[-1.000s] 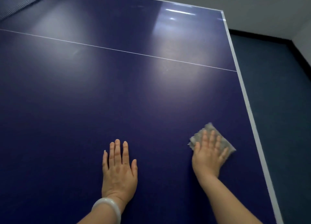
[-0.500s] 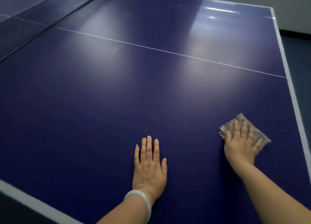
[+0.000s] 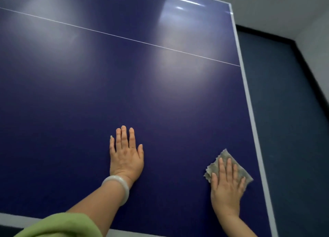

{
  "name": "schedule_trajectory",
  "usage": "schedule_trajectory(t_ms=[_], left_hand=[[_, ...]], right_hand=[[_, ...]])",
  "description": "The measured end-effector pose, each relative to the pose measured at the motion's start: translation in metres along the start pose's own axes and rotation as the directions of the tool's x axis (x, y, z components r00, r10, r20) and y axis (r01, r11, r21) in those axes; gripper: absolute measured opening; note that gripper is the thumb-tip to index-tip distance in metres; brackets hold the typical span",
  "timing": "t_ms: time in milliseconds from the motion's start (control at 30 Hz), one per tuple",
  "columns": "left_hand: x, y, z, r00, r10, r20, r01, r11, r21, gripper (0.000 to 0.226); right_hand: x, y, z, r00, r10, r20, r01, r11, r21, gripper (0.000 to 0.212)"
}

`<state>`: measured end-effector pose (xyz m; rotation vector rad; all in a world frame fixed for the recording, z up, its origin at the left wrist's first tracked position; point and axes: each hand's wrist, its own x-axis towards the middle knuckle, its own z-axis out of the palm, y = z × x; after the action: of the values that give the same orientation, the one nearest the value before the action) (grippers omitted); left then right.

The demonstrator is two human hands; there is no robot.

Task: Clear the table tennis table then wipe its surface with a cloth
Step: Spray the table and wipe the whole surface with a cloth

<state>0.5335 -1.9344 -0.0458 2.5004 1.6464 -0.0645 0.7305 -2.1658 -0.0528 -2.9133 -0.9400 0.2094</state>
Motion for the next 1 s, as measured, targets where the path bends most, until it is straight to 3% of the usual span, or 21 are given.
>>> schedule_trajectory(t_ms=[67, 133, 200, 267, 333, 433, 600, 733, 800, 867, 1000], left_hand=[[0.0, 0.001, -0.002, 1.0, 0.0, 0.027, 0.0, 1.0, 0.005, 0.067], [0.0, 0.001, -0.007, 0.998, -0.001, 0.068, -0.001, 0.999, 0.032, 0.067], [0.001, 0.001, -0.017, 0.994, 0.008, 0.113, -0.011, 1.0, 0.025, 0.068], [-0.005, 0.01, -0.027, 0.986, 0.029, 0.167, -0.024, 0.999, -0.033, 0.068], [-0.026, 0.029, -0.031, 0.976, 0.135, 0.173, -0.123, 0.989, -0.077, 0.067], [-0.077, 0.078, -0.02, 0.928, 0.355, 0.111, -0.345, 0.933, -0.096, 0.072], [-0.161, 0.18, 0.006, 0.81, 0.567, 0.15, -0.563, 0.823, -0.071, 0.069], [-0.199, 0.24, 0.021, 0.832, 0.474, 0.287, -0.487, 0.873, -0.03, 0.085], [-0.205, 0.262, 0.015, 0.872, 0.391, 0.295, -0.394, 0.918, -0.051, 0.092], [-0.208, 0.276, 0.006, 0.902, 0.305, 0.306, -0.318, 0.948, -0.008, 0.087], [-0.211, 0.292, -0.002, 0.922, 0.212, 0.324, -0.239, 0.97, 0.044, 0.072]], right_hand=[[-0.026, -0.005, 0.002, 0.999, -0.033, -0.005, 0.033, 0.999, -0.004, 0.063], [-0.054, -0.008, 0.004, 0.978, -0.21, 0.004, 0.21, 0.977, -0.042, 0.059], [-0.073, 0.009, 0.005, 0.908, -0.418, 0.025, 0.419, 0.904, -0.081, 0.056], [-0.078, 0.042, 0.002, 0.862, -0.505, 0.03, 0.505, 0.856, -0.107, 0.055], [-0.076, 0.075, -0.003, 0.911, -0.413, 0.008, 0.411, 0.903, -0.126, 0.056], [-0.07, 0.107, -0.013, 0.987, -0.158, -0.026, 0.156, 0.985, -0.07, 0.058], [-0.065, 0.133, -0.021, 0.997, -0.074, 0.02, 0.072, 0.993, 0.098, 0.058], [-0.067, 0.152, -0.023, 0.991, 0.133, 0.019, -0.132, 0.934, 0.332, 0.055], [-0.063, 0.167, -0.03, 0.967, 0.206, 0.148, -0.25, 0.87, 0.425, 0.054], [-0.059, 0.186, -0.037, 0.958, 0.166, 0.236, -0.259, 0.854, 0.45, 0.045], [-0.052, 0.232, -0.052, 0.961, 0.062, 0.271, -0.182, 0.877, 0.444, 0.031]])
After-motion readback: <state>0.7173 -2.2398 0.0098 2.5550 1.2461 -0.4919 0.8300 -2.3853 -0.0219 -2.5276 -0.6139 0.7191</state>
